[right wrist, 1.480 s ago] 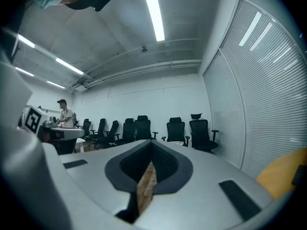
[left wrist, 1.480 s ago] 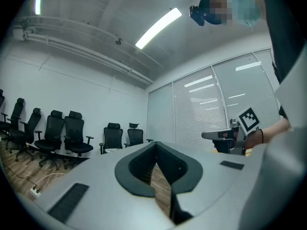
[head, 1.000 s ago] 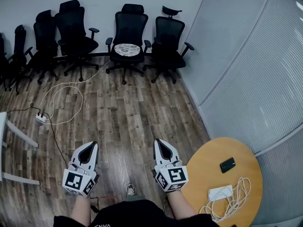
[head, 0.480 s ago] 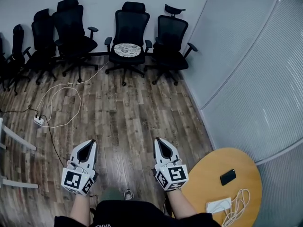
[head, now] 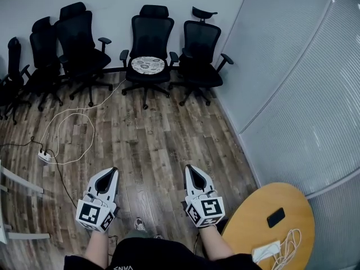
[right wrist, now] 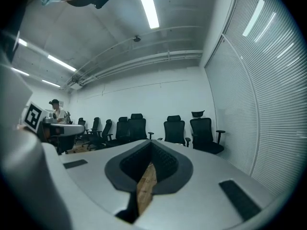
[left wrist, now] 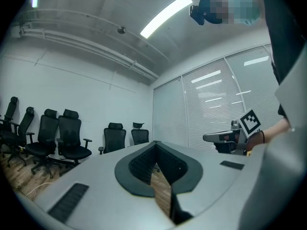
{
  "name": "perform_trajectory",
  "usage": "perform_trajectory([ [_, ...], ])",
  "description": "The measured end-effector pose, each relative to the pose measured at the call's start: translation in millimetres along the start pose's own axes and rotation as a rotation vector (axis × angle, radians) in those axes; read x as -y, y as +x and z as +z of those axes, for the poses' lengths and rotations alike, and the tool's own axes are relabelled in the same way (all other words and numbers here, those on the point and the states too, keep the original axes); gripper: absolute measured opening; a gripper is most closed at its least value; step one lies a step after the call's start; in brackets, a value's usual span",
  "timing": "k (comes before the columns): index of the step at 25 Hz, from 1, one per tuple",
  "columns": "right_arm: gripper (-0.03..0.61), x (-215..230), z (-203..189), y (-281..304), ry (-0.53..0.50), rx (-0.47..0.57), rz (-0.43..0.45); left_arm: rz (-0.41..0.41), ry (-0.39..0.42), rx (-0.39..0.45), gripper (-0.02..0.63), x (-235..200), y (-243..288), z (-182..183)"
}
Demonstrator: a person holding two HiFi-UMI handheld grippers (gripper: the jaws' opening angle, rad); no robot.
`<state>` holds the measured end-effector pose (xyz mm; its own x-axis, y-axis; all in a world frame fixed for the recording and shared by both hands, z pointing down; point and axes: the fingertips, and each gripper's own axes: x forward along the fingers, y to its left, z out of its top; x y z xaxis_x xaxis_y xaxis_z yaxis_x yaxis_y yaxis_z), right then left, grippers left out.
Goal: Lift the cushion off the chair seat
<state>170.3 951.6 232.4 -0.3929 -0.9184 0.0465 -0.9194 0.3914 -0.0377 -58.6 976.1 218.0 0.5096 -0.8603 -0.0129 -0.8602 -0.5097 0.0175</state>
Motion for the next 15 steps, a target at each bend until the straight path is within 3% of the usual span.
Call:
perform_trajectory([
  [15, 0.014, 16, 14, 93, 0.015, 0.019, -0.039, -0.018, 0.001, -0.004, 0.011, -75, 68, 8],
])
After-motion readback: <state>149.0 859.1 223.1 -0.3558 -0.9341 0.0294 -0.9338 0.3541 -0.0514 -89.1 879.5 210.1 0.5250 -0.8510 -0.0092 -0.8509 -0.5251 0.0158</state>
